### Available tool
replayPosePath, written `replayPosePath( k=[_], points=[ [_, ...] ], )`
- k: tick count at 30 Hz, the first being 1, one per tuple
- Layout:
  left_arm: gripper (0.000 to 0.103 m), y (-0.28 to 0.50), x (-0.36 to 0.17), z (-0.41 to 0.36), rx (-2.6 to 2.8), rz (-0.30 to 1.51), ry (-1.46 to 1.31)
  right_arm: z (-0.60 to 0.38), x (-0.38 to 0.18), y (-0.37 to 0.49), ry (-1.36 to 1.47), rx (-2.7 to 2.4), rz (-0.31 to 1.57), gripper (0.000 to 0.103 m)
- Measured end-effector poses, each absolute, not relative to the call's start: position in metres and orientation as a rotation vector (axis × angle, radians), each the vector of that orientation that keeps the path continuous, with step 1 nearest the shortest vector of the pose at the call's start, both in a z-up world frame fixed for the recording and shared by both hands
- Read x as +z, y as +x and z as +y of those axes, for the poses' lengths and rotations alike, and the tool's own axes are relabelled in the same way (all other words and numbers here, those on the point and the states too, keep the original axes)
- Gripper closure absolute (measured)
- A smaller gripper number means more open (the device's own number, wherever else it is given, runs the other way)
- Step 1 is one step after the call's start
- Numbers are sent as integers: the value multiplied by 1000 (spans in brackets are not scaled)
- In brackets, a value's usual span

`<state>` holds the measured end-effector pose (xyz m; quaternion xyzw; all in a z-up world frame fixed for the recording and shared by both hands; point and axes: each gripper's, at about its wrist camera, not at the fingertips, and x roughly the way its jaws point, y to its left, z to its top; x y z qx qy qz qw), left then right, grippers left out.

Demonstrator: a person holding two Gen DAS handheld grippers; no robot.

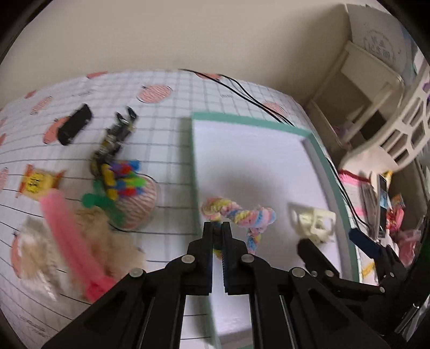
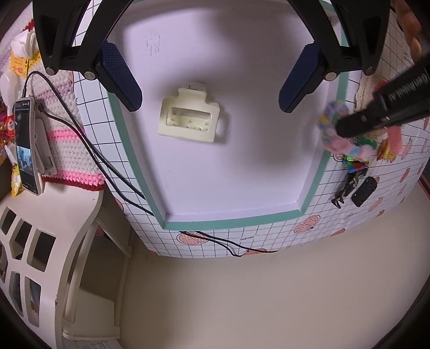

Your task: Organize objects

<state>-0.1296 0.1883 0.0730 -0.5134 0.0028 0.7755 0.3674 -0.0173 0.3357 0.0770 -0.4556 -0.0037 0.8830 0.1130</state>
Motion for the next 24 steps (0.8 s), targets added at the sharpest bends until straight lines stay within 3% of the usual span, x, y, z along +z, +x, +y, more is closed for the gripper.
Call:
replayPosePath(
  k=[11,15,20,22,24],
  points=[
    [96,-120,73,199,1946,-5,-1329,340,75,-15,-1346,2583,-16,0],
    [82,-126,72,193,1947,-47,-1338,340,74,-14,-1344,2593,-13,0],
    [75,-132,73,184,1958,-103,-1341,336,73,-14,-1350,2615,-5,0],
    [61,-135,75,180,1970,-129,-1335,334,73,-14,-1351,2620,-6,0],
    [54,-136,76,176,1983,-140,-1327,333,73,-14,-1349,2620,-7,0]
  ],
)
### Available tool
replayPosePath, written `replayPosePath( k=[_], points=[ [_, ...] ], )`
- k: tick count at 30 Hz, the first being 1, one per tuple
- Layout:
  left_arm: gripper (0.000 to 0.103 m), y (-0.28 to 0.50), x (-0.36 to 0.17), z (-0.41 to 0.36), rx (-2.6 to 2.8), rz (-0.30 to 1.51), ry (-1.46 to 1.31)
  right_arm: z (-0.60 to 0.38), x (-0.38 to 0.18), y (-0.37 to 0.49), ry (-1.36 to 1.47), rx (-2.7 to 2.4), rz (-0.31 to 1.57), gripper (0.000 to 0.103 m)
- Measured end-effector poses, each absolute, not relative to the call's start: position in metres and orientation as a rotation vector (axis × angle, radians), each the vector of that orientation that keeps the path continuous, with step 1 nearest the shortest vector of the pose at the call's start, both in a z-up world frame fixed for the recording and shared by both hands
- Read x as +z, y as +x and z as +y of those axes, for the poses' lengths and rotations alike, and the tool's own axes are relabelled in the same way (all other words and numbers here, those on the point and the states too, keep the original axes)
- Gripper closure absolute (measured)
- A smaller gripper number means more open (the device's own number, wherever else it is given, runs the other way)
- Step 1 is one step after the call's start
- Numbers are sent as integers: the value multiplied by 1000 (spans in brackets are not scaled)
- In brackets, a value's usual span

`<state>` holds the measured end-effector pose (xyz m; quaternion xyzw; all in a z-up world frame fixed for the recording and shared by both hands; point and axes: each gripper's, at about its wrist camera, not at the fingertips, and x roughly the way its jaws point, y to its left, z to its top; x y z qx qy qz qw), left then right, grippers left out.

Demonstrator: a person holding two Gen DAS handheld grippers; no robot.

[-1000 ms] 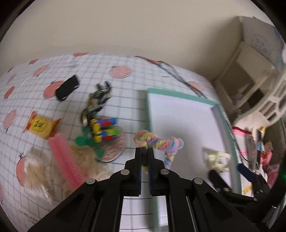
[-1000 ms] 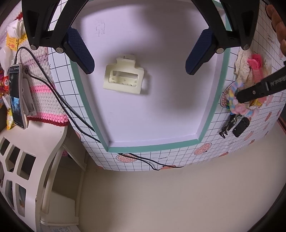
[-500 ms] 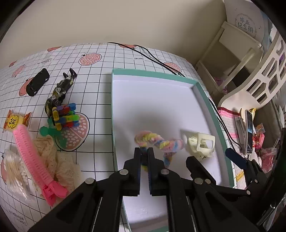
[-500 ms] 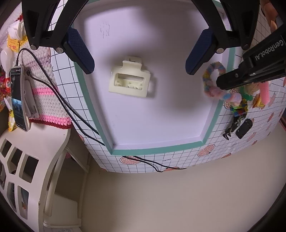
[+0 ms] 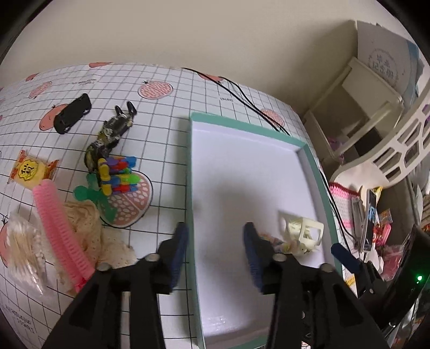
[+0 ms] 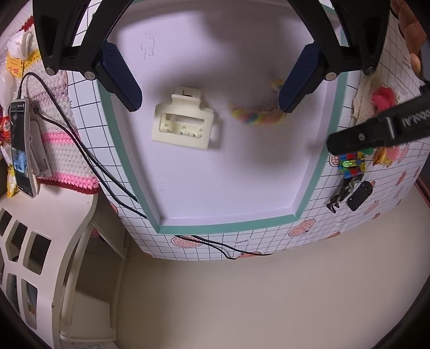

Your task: Organize objects

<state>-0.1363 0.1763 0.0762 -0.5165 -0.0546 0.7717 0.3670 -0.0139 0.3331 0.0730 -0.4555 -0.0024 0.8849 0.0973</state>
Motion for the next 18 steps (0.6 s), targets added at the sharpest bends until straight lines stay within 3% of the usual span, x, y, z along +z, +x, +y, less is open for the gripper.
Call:
replayPosePath(
  k=[7,13,18],
  points=[
    [53,-144,80,167,2000,-176,-1320,331,80,-14,-1332,2640,38,0],
    [53,-152,85,154,1998,-236,-1305,333,110,-13,-1269,2723,234,0],
    [53,-162,88,136,2005,-281,-1290,326,130,-17,-1192,2726,238,0]
  ],
)
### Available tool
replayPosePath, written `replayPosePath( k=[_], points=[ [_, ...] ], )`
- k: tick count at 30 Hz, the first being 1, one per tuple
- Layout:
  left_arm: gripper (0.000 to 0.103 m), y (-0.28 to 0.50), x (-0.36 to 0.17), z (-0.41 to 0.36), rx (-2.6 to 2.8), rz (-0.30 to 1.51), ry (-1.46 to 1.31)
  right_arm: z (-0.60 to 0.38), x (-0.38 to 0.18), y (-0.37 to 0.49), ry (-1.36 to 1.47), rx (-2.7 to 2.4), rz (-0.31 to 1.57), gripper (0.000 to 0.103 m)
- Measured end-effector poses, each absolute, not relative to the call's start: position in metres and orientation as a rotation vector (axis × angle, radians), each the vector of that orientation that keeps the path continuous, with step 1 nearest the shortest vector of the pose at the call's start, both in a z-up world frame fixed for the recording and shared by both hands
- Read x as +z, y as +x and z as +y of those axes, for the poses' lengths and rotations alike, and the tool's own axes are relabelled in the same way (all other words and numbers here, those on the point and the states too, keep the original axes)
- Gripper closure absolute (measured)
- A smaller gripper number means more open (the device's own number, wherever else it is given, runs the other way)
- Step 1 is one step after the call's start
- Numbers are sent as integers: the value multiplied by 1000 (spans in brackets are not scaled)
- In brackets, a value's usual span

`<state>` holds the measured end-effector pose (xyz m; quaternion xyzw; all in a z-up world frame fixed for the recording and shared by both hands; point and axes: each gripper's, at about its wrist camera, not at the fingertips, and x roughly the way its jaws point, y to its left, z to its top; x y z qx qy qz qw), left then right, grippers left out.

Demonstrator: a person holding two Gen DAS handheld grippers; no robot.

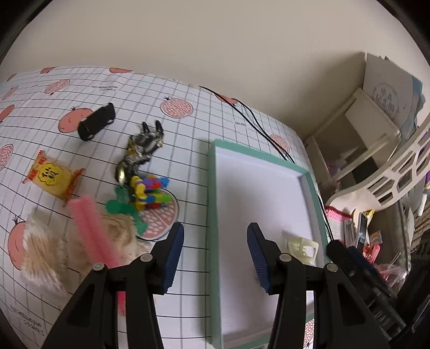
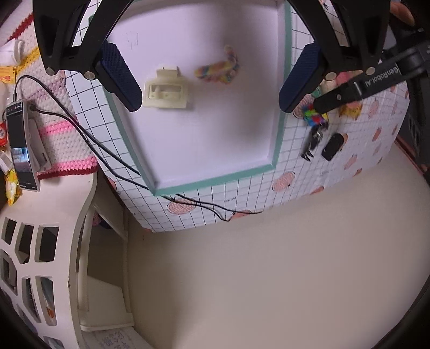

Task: Organize objects
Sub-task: 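Move the left gripper to the clear bag of cotton swabs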

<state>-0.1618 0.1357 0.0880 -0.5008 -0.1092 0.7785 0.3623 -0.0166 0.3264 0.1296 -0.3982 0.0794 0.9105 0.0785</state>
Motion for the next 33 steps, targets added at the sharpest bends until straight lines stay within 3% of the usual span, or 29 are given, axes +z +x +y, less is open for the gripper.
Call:
replayPosePath(
  k=[7,15,28,33],
  points=[
    [53,-183,84,104,2015,-391,-1306,309,135,-32,-1229,2722,186,0],
    [53,-207,82,62,2088,-434,-1284,279,147,-54,-1260,2879,319,0],
    [52,-249,46,-25,2223,-518,-1424,194,131,-82,-1309,3040,240,0],
    [52,-261,29,-47,2247,-587,-1499,163,117,-91,-1380,3068,80,0]
  ],
)
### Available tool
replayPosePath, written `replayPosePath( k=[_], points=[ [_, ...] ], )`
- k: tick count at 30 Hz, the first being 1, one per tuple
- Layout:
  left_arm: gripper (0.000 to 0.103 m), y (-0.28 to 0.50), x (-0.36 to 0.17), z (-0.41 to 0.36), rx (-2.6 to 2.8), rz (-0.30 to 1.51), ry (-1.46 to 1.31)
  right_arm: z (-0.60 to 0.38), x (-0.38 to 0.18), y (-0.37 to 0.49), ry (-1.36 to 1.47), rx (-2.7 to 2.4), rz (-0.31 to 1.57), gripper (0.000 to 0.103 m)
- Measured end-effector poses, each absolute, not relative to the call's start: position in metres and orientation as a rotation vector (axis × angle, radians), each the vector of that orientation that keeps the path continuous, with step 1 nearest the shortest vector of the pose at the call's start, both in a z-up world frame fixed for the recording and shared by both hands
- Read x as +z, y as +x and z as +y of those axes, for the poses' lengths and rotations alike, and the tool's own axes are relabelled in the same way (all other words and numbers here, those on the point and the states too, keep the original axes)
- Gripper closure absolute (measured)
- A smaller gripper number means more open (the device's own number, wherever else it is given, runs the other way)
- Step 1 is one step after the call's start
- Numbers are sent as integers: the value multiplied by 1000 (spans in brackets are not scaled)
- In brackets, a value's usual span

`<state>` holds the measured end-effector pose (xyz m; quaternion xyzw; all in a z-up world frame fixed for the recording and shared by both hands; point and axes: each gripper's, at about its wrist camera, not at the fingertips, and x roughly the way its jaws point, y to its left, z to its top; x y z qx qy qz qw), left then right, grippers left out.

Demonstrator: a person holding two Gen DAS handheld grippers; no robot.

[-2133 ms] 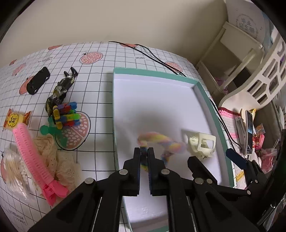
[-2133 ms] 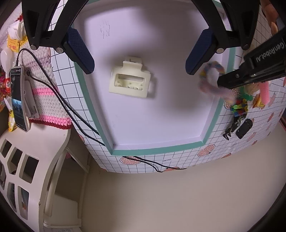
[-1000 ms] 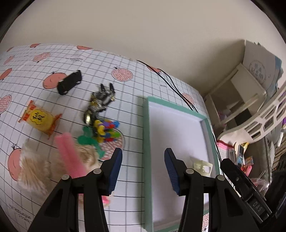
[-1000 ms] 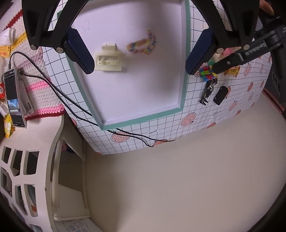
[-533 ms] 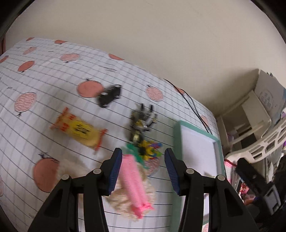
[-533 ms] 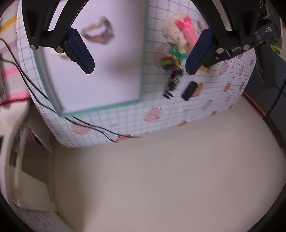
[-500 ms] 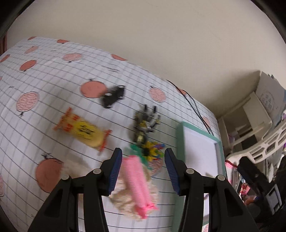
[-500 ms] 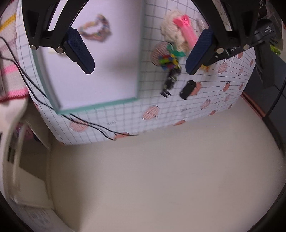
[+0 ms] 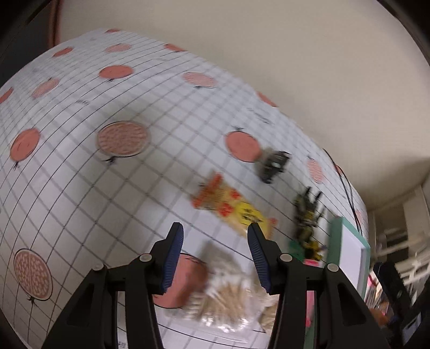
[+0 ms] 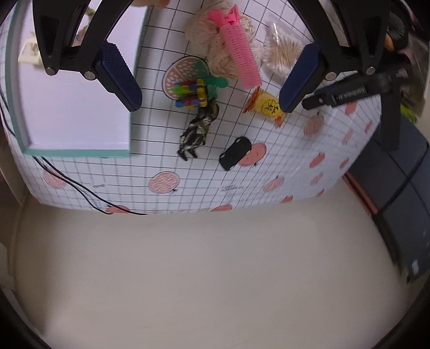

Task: Organize objects
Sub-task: 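Move the left gripper to the clear bag of cotton swabs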

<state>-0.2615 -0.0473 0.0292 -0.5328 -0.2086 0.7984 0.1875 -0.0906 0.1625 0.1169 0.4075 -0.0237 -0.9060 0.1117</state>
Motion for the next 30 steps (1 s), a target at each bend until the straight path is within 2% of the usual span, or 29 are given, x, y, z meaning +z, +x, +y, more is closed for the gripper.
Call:
replayPosePath(
  k=[5,9,15,30],
  points=[
    [52,-265,19,-59,2240,-656,-1544,156,108,-96,1196,-2616,-87,0],
    [52,-266,16,-58,2254,-628,-1556,160,104,-99,1169,-2558,-166,0],
    [52,-264,15,-46,2253,-548,-1581,158,101,-101,1164,-2539,-163,0],
    [52,-257,13,-24,2186,-429,-1644,131,56,-95,1390,-2438,147,0]
  ],
)
